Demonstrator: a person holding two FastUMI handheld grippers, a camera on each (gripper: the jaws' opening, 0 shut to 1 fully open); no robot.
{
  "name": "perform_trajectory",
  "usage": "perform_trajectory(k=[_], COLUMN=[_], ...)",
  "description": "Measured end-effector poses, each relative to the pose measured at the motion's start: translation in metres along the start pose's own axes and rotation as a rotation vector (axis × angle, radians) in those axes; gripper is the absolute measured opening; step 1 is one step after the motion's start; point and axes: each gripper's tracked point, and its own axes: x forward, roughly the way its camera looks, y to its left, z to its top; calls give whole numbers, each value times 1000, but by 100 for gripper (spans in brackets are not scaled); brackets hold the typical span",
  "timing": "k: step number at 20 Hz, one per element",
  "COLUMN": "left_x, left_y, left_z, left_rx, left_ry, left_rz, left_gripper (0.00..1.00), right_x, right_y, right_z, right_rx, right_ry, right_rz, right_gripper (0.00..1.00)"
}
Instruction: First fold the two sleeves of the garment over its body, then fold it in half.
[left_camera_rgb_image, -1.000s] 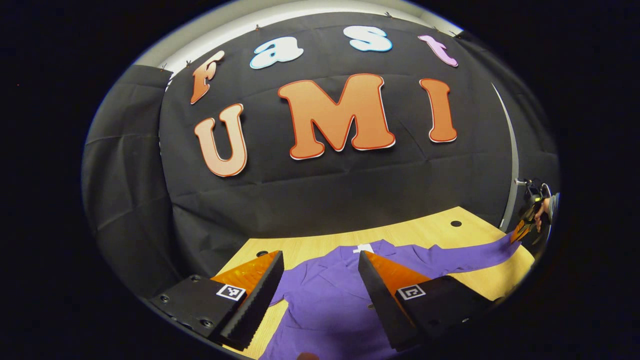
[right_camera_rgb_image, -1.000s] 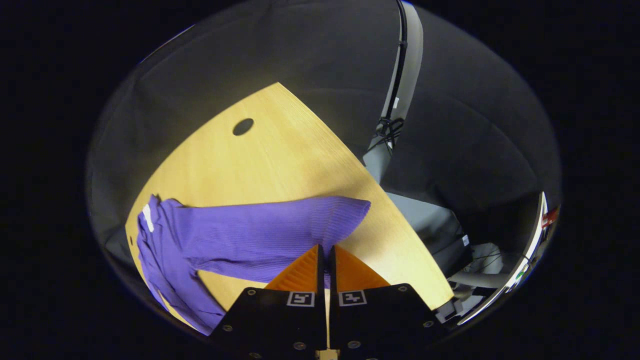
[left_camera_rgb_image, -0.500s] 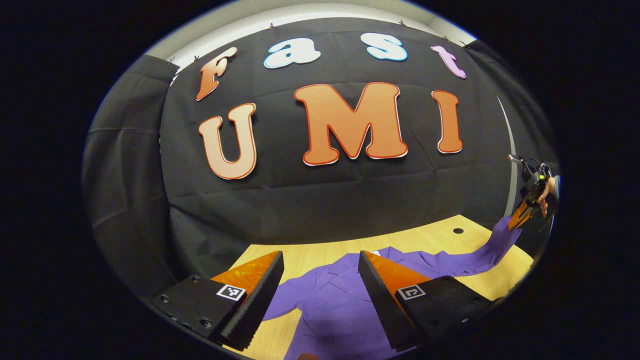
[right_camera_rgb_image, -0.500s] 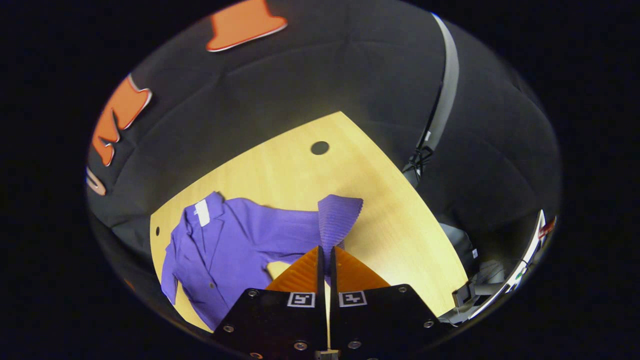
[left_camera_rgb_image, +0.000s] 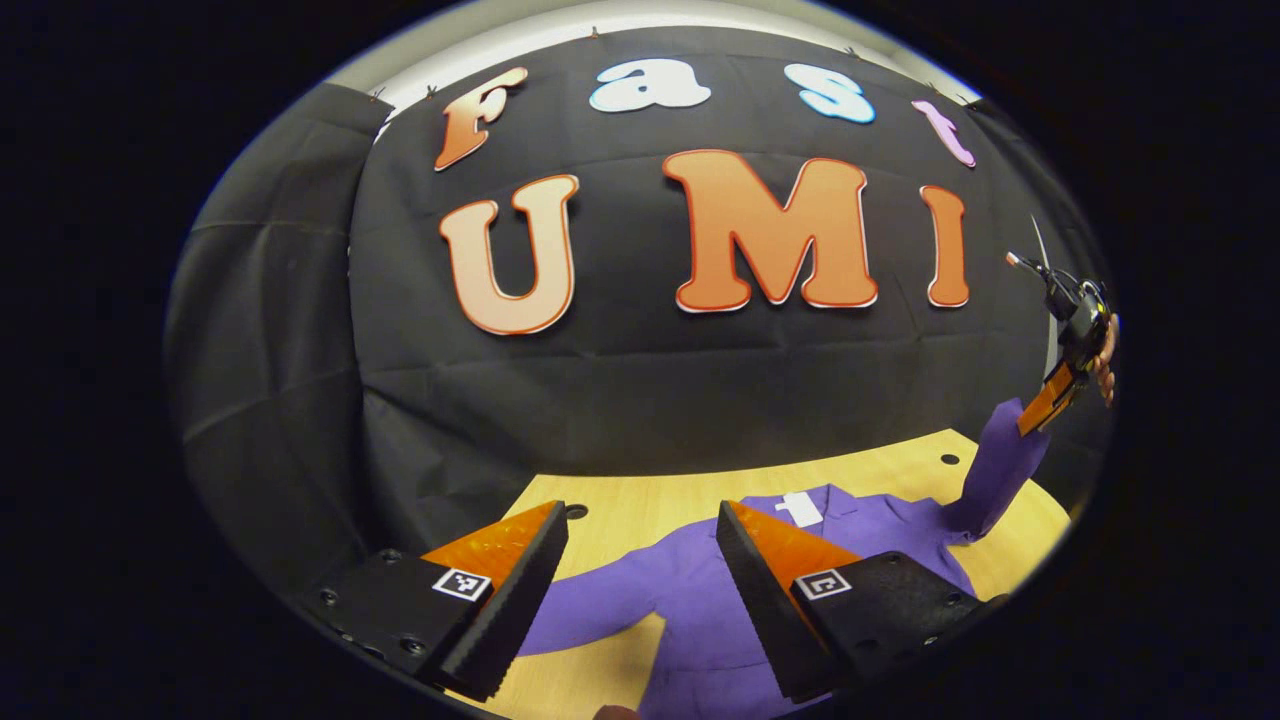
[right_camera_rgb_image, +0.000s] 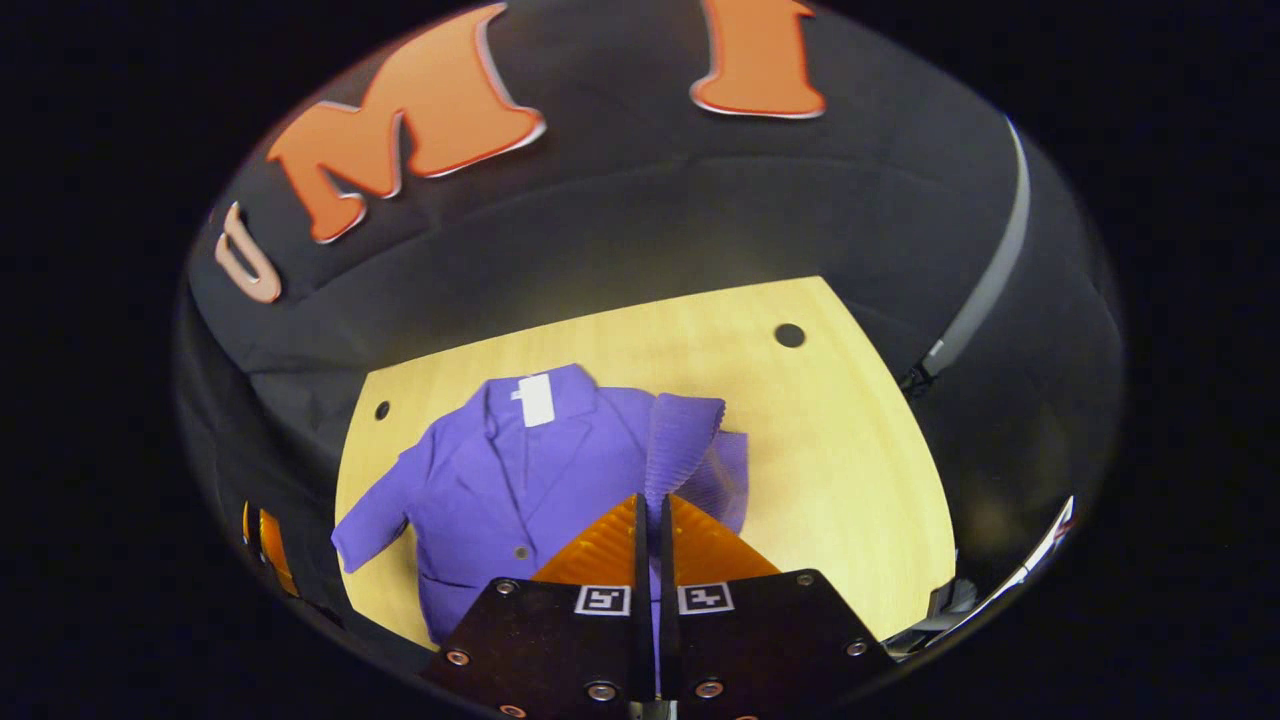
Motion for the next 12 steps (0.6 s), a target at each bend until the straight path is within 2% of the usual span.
perform_trajectory(k=[6,12], left_x=[1,7], left_y=[36,83], left_z=[-8,-21], left_rx=[6,15], left_ry=[11,42], left_rz=[51,99], left_gripper=[94,94], right_x=[10,31], right_y=[114,206], right_z=[-3,-17], right_rx=[-116,-172], right_ry=[12,44], right_rz=[107,190], right_gripper=[3,3])
